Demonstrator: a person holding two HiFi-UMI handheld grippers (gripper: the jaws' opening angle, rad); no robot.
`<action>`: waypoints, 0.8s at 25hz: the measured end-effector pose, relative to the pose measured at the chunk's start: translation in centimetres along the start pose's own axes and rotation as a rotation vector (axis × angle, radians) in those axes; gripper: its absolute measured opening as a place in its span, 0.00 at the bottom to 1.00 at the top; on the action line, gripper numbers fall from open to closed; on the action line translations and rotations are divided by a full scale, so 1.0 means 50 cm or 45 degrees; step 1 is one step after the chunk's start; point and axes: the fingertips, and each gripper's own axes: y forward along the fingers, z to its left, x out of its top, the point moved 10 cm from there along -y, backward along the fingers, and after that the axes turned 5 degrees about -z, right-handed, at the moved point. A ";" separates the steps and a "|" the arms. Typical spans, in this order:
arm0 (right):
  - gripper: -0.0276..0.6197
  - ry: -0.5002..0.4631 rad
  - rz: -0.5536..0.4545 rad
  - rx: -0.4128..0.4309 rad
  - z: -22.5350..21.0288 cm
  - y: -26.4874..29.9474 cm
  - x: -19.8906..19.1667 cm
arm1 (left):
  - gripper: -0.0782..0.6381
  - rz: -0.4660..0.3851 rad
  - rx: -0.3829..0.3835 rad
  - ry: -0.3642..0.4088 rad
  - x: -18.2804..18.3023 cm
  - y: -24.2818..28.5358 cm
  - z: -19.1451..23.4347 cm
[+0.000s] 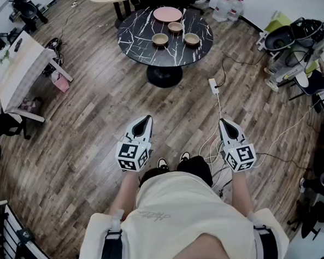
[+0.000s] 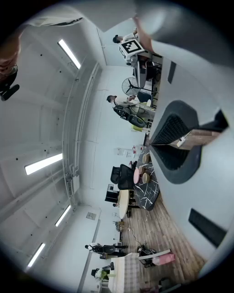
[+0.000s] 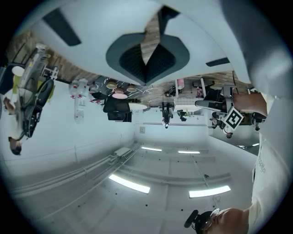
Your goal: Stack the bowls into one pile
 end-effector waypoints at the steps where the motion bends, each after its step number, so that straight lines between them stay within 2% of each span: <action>1: 0.05 0.022 -0.008 0.006 0.001 0.006 0.004 | 0.14 -0.008 0.003 -0.003 0.001 0.007 0.007; 5: 0.05 0.089 -0.066 0.041 0.012 0.022 0.009 | 0.14 -0.016 0.004 -0.018 0.000 0.025 0.022; 9: 0.05 0.049 -0.112 0.049 0.020 0.017 0.014 | 0.14 -0.014 -0.017 0.008 0.007 0.037 0.020; 13: 0.05 0.005 -0.101 0.017 0.016 0.019 0.017 | 0.14 -0.033 -0.015 0.038 0.024 0.040 0.021; 20: 0.05 0.034 -0.081 0.014 0.038 0.035 0.011 | 0.14 -0.019 0.015 0.029 0.022 0.009 0.030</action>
